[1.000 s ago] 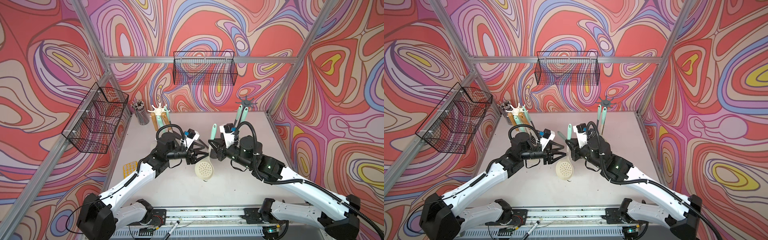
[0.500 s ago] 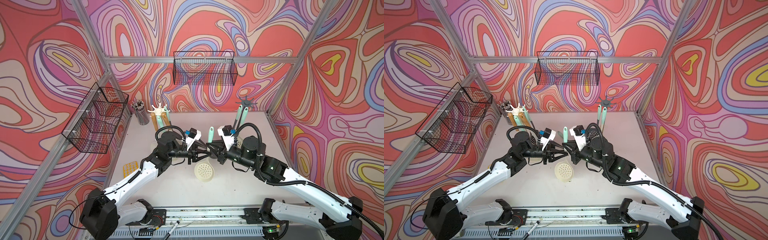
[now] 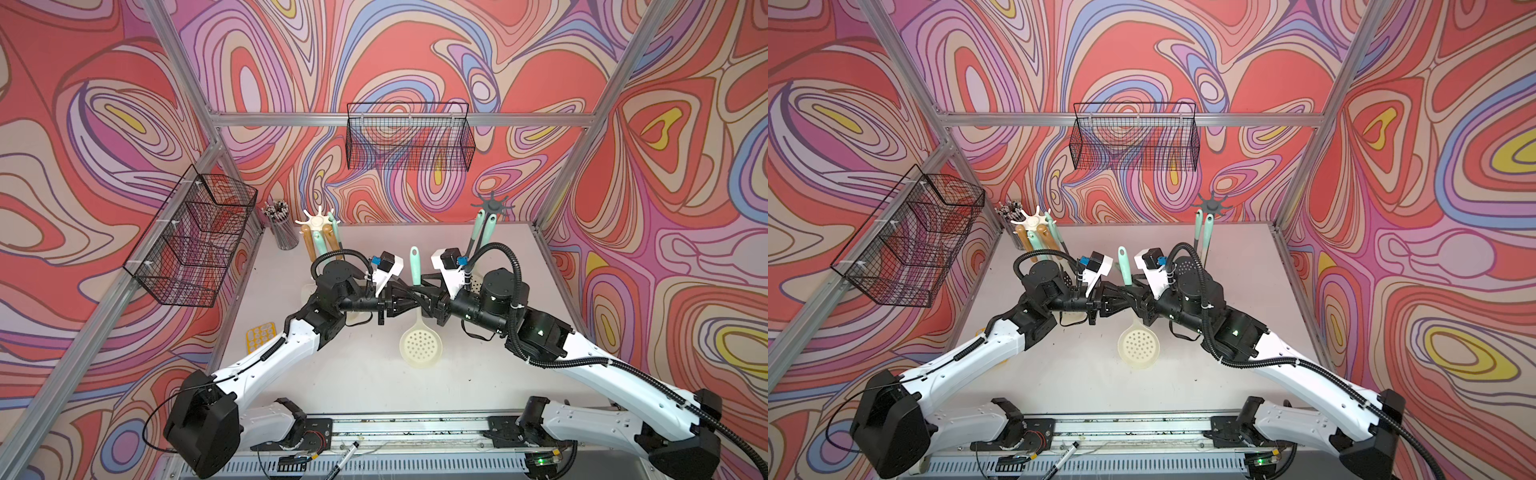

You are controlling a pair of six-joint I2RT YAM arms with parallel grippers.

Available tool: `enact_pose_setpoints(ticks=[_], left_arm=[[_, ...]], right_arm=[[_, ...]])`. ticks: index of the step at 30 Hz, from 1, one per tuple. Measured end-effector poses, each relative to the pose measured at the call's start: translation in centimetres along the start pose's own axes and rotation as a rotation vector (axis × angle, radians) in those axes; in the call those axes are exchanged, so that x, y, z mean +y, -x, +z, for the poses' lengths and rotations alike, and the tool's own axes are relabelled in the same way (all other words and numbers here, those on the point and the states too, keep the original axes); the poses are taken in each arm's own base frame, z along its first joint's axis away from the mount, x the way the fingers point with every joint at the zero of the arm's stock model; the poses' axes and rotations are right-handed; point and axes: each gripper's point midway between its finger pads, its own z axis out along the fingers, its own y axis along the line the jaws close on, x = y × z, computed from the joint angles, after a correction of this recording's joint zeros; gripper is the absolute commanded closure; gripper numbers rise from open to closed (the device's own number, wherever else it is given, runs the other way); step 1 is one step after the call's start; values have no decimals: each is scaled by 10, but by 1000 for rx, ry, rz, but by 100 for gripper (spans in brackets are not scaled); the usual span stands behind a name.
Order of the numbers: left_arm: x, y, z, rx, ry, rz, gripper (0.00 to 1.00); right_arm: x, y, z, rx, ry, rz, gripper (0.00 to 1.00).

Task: Hang the skimmer on the kitchen utensil rack
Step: Pick up the skimmer from the center of the board.

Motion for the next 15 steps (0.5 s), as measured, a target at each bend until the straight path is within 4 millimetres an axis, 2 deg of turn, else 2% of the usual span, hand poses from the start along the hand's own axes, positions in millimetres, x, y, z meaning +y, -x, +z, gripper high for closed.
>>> enact_pose_setpoints(ticks=[5,9,12,15], left_arm=[[12,3,-5,-10,107,-14,100],[25,12,-10,-33,214,-20,100],[38,20,-13,-67,294,-34,100],[52,26,-17,-102,370,-71,100]], right_arm=[[-15,7,-18,-52,-91,-8,52],[-27,3,-34,-98,-157,-6,52],[-34,-14,-35,-93,-188,-5,52],[-40,-39,-25,-53,-207,-6,53]])
